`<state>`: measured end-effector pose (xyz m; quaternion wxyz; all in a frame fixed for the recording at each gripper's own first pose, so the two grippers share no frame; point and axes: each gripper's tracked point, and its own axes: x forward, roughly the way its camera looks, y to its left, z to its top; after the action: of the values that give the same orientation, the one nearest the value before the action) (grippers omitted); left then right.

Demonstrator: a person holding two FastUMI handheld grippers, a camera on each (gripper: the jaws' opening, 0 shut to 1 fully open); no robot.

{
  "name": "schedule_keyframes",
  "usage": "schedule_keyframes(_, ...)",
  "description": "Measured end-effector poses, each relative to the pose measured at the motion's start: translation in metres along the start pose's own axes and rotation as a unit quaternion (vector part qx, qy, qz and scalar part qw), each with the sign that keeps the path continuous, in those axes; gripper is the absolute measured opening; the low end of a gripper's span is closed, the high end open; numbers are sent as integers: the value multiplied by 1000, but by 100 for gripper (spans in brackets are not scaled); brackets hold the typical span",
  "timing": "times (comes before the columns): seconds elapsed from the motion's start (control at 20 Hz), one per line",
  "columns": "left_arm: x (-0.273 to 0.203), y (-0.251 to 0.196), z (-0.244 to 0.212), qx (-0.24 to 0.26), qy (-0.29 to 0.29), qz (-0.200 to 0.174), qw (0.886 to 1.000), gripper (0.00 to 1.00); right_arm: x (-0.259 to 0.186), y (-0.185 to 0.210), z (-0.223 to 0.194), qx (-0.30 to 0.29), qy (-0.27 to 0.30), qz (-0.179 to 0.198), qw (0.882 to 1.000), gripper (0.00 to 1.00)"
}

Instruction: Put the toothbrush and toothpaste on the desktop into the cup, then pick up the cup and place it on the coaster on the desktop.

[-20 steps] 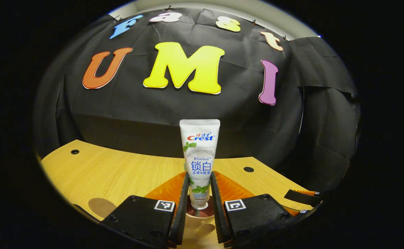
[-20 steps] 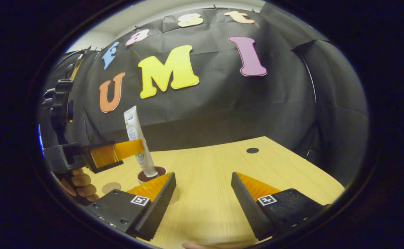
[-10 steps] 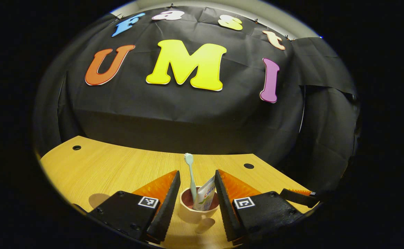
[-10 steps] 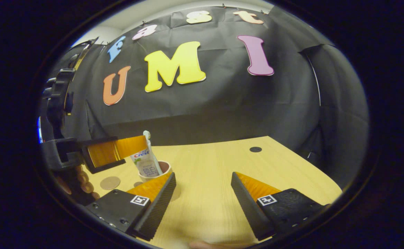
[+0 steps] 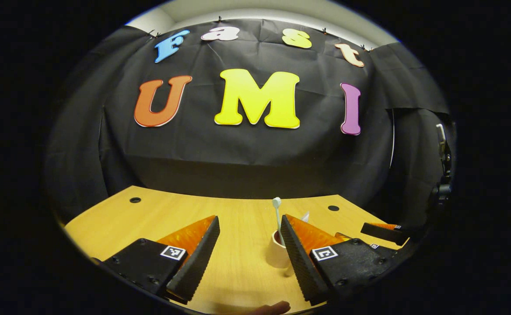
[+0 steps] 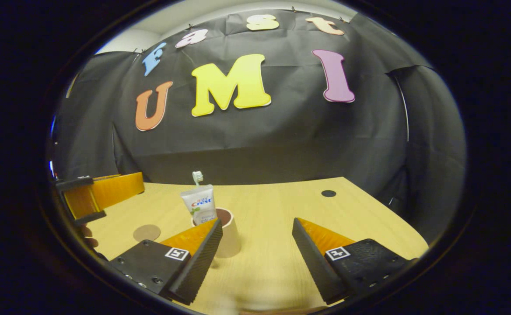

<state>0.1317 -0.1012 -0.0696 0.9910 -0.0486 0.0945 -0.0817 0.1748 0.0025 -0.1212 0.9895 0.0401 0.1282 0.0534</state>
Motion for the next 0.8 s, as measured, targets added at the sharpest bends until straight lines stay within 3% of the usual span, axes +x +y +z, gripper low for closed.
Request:
schedule_keyframes(0.3, -66, 40, -2, 43, -11, 20, 999, 91, -5, 33, -10, 8, 45, 5, 999, 96)
schedule_keyframes(0.8, -131, 109, -51, 16, 6, 43, 999, 91, 28, 64, -45, -55, 184, -16, 981, 96)
